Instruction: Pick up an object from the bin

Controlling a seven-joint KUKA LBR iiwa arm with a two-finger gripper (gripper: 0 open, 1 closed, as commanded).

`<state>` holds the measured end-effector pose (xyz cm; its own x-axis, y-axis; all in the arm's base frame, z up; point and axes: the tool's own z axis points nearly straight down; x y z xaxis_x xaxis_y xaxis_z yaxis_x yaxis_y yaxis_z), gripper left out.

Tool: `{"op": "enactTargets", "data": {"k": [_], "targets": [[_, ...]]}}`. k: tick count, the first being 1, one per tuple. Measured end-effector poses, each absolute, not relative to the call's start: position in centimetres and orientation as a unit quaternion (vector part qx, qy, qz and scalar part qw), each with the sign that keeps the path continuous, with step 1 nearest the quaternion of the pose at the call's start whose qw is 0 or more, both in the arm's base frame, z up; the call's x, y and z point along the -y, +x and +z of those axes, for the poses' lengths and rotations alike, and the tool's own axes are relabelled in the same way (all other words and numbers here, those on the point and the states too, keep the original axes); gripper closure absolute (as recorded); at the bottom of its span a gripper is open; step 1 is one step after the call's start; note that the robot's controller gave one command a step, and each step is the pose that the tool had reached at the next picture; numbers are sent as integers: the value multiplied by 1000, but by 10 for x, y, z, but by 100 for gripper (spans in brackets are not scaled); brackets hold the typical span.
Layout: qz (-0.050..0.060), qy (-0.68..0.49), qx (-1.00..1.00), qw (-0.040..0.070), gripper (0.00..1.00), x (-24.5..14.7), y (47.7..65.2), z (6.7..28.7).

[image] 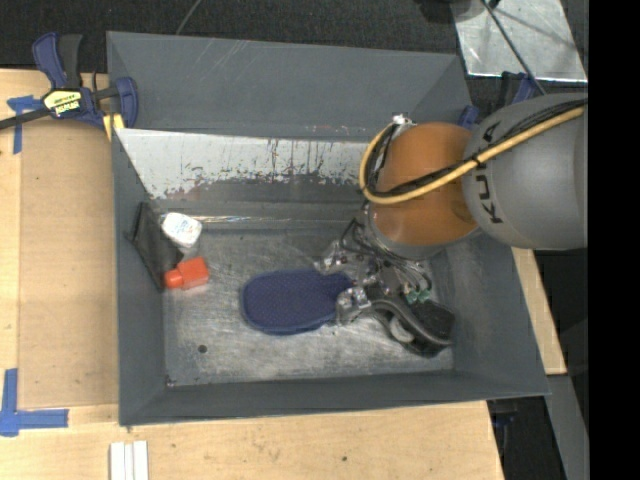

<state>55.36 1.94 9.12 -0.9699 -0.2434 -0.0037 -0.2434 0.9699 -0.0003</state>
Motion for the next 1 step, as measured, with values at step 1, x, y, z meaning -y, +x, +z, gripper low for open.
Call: {"op": "enactTargets", "data": {"k": [1], "targets": [[-1, -132, -991, 6, 100, -22, 569, 232]]}}
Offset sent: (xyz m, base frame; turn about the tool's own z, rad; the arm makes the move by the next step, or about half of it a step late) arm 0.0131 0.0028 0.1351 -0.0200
